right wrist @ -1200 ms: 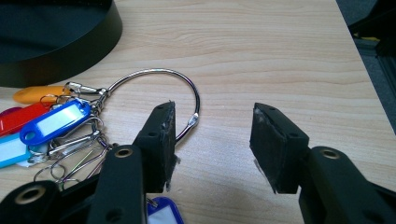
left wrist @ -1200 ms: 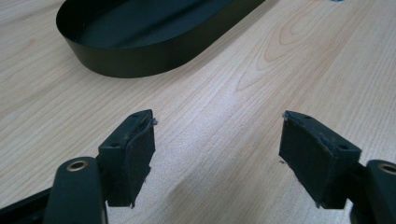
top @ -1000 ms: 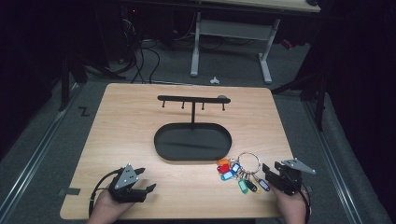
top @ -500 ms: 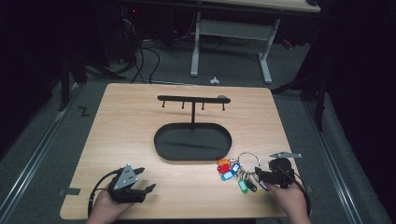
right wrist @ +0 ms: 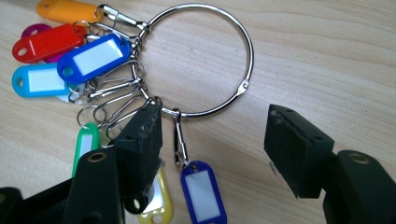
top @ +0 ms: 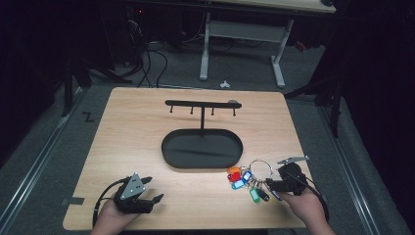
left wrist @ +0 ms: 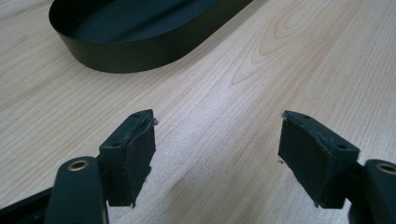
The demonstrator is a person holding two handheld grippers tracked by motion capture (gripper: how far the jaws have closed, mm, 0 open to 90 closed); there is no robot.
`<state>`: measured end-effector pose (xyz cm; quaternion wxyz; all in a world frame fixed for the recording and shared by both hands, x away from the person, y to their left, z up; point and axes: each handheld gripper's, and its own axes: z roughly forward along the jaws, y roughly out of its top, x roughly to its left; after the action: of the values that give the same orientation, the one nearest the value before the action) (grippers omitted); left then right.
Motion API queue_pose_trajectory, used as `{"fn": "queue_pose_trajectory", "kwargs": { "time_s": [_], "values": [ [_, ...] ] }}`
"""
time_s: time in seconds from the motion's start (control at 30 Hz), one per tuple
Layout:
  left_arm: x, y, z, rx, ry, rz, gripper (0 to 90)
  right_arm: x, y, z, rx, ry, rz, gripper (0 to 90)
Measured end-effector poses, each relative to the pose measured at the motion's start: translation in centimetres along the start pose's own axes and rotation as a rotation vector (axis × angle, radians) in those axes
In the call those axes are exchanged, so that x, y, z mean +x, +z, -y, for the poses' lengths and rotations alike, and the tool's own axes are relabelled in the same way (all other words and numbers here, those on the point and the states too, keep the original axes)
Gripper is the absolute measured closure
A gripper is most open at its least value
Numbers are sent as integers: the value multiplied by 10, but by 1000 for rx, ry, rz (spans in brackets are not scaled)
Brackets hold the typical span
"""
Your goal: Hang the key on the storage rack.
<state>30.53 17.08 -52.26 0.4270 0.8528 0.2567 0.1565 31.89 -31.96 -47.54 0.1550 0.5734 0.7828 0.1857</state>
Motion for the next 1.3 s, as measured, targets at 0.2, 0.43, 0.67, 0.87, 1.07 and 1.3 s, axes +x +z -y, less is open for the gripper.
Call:
{"fn": "queue_pose_trajectory", "kwargs": {
  "time_s": [0.2,0.43,0.67,0.87,1.07,1.3],
  "values": [
    [0,0,0,3,1,2,276,3,-3,-4,71,0,-9,364],
    [-1,1,0,9,4,7,276,5,0,-12,135,-68,23,363],
    [-1,1,0,10,4,8,277,6,7,-27,208,-85,14,363],
    [-1,2,0,10,7,9,277,3,16,-42,268,-15,-5,398],
    [-1,2,0,12,7,10,278,-2,26,-53,327,87,15,500],
    [0,2,0,16,13,13,279,-8,40,-53,371,178,-1,561]
  ]
}}
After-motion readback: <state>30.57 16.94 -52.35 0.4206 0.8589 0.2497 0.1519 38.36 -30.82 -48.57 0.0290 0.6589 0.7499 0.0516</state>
